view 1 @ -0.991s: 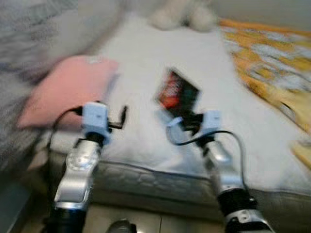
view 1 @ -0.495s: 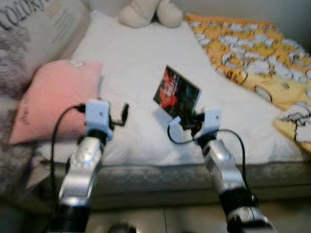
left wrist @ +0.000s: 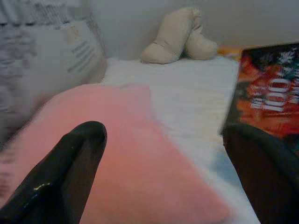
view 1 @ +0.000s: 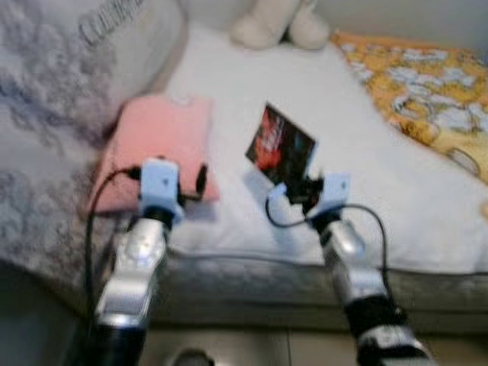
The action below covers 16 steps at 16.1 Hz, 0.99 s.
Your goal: Clean up the room
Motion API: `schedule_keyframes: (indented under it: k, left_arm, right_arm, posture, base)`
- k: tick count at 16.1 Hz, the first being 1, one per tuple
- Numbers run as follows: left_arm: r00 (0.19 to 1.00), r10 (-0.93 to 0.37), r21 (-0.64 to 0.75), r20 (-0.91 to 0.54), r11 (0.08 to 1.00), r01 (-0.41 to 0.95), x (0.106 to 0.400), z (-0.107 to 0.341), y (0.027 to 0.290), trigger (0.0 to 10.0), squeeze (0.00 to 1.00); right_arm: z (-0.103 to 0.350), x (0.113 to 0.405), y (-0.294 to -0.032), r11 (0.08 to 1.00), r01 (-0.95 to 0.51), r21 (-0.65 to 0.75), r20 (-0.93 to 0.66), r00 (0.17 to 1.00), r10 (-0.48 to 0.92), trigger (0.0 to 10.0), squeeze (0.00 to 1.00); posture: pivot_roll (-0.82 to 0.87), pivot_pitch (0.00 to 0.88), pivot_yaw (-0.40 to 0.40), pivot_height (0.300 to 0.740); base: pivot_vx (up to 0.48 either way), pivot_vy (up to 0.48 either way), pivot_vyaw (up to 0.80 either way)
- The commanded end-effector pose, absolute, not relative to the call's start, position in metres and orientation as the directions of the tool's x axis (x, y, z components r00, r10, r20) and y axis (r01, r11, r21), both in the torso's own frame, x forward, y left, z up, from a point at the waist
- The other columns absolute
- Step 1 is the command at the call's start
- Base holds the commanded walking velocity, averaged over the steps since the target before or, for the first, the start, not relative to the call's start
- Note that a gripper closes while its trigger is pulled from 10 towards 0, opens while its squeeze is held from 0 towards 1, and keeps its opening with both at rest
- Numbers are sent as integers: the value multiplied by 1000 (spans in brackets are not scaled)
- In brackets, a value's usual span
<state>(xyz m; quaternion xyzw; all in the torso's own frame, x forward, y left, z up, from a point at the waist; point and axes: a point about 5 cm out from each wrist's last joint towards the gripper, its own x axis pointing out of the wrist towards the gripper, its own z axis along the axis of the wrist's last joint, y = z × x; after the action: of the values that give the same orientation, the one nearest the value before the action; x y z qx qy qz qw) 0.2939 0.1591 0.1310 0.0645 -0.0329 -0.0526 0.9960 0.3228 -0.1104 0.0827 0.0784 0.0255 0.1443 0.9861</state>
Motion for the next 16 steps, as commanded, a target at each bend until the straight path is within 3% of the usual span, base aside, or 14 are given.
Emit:
schedule_keyframes:
  k: [1, 5, 10, 16]
  left_arm:
    - [987, -138, 136, 79, 983, 126, 296, 137, 149, 10000, 0]
    - [987, -138, 139, 80, 982, 126, 297, 138, 149, 10000, 0]
    - [980, -149, 123, 130, 983, 133, 287, 155, 148, 10000, 0]
    - [967, -196, 116, 162, 977, 179, 266, 181, 148, 10000, 0]
  right_arm:
    - [97, 329, -122, 954, -257, 155, 37, 966, 254, 0, 0]
    - [102, 340, -126, 956, -203, 212, 29, 979, 201, 0, 0]
    - [138, 377, -131, 882, -134, 451, 56, 991, 122, 0, 0]
    - [132, 385, -93, 704, -121, 700, -16, 983, 185, 0, 0]
  posture:
    - [148, 4, -46, 732]
    - [154, 12, -43, 732]
    - [217, 83, -25, 732]
    - [338, 158, -31, 732]
  base:
    - [480, 0, 0]
    - [463, 0, 0]
    - [0, 0, 0]
    - [0, 0, 0]
